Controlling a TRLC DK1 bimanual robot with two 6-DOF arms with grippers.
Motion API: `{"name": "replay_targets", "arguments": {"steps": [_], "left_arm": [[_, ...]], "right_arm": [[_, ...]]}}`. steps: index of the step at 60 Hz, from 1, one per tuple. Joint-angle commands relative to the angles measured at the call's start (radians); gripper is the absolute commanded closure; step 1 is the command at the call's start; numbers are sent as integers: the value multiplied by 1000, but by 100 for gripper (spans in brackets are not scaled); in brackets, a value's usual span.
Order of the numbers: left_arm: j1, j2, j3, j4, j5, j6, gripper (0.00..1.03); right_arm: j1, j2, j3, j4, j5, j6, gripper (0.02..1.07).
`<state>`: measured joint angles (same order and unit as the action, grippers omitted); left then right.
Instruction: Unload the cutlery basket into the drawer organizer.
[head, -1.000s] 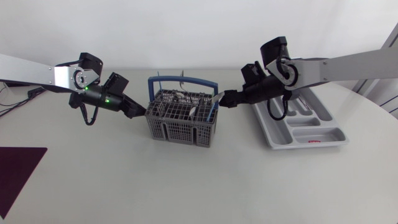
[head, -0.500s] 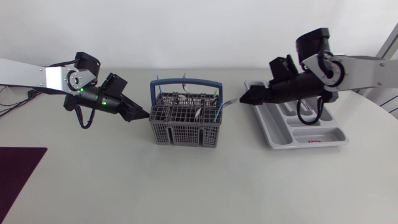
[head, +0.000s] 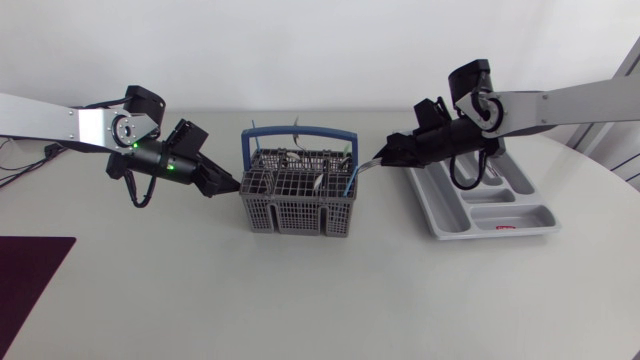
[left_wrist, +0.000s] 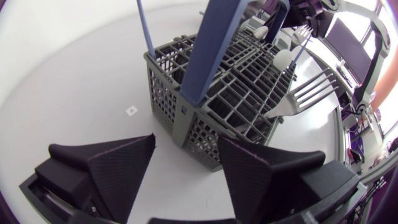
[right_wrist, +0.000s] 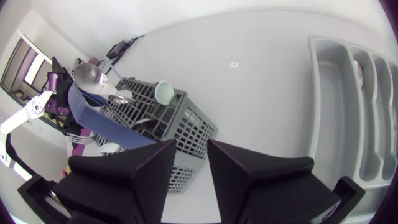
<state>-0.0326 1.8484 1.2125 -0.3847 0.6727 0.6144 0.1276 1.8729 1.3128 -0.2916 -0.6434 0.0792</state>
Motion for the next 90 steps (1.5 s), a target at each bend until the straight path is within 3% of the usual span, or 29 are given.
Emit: {"name": "replay_targets", "arguments": {"steps": [1,7,11,35,58,73,76,84,90], "left_arm": [[-16,26,22,0,13,24,31],[-12,25,13,0,27,27,58],[-15,26,9,0,31,28,62],[-47,-74,-91,-14,47,62,65],[-81,-225,-240,-29,47,88,65],[-86,-265,-265,-28,47,94,65],[-72,-265,-258,-28,47,93,65],[-44,-301,-263,-29,45,99,65],[-27,-347,-272,-39,42,105,65]], "right_arm": [[6,80,60,-1,-33,64,84],[7,155,124,-3,-55,103,91],[4,190,158,-4,-55,119,92],[75,157,111,-27,-116,126,92],[73,31,-99,-17,-116,79,93],[70,17,-118,3,-82,82,92],[66,5,-122,9,-50,83,85],[24,-87,-159,9,5,77,46],[6,-222,-224,11,68,30,38]]}}
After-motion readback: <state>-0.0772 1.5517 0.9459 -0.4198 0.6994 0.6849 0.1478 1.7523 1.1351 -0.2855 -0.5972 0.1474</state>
